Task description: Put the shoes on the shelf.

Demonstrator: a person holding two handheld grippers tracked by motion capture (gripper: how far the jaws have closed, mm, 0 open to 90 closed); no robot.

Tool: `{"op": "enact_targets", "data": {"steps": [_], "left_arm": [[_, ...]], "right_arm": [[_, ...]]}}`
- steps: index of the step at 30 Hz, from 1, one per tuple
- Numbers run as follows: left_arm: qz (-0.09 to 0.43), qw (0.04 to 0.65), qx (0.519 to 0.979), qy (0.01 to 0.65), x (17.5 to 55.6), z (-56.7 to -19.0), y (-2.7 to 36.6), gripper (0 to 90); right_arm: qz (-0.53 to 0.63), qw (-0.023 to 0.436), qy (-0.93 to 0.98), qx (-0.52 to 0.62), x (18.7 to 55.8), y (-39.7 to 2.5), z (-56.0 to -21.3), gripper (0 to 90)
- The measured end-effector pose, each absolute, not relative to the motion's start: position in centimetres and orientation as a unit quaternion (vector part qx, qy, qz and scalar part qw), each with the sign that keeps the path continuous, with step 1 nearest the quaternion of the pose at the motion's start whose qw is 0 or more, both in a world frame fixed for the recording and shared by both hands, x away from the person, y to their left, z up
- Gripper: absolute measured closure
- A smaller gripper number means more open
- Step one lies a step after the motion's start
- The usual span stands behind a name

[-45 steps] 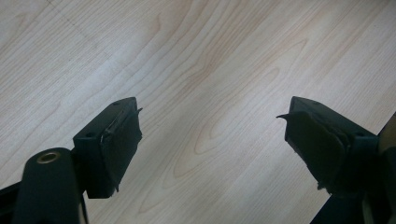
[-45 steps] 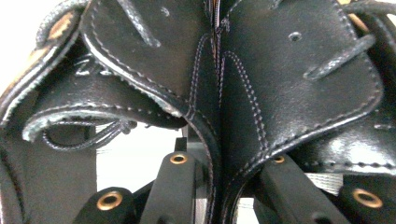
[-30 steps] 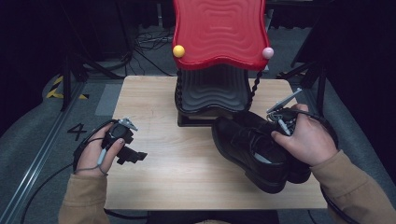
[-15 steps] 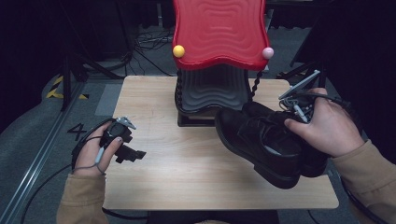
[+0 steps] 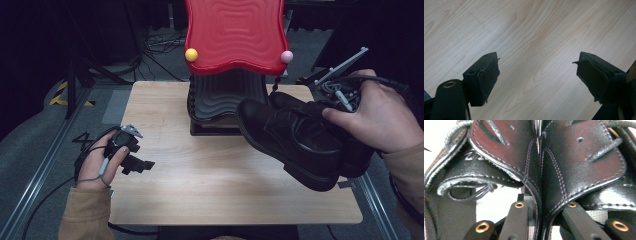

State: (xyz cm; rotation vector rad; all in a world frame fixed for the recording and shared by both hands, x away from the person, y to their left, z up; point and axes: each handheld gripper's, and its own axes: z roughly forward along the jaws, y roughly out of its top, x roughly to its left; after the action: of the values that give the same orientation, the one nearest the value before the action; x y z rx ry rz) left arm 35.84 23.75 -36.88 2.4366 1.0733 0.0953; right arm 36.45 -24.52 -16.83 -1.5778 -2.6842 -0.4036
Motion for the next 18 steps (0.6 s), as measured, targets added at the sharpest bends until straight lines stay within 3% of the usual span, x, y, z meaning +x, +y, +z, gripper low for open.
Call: {"op": "enact_targets", "data": {"steps": [18], "left_arm": [[0.031, 0.241, 0.887, 0.393, 36.2, -37.0, 24.1, 18.7]], "right_arm": [[-0.137, -0.012, -0.855, -0.499, 36.5, -24.3, -11.7, 81.8]]}}
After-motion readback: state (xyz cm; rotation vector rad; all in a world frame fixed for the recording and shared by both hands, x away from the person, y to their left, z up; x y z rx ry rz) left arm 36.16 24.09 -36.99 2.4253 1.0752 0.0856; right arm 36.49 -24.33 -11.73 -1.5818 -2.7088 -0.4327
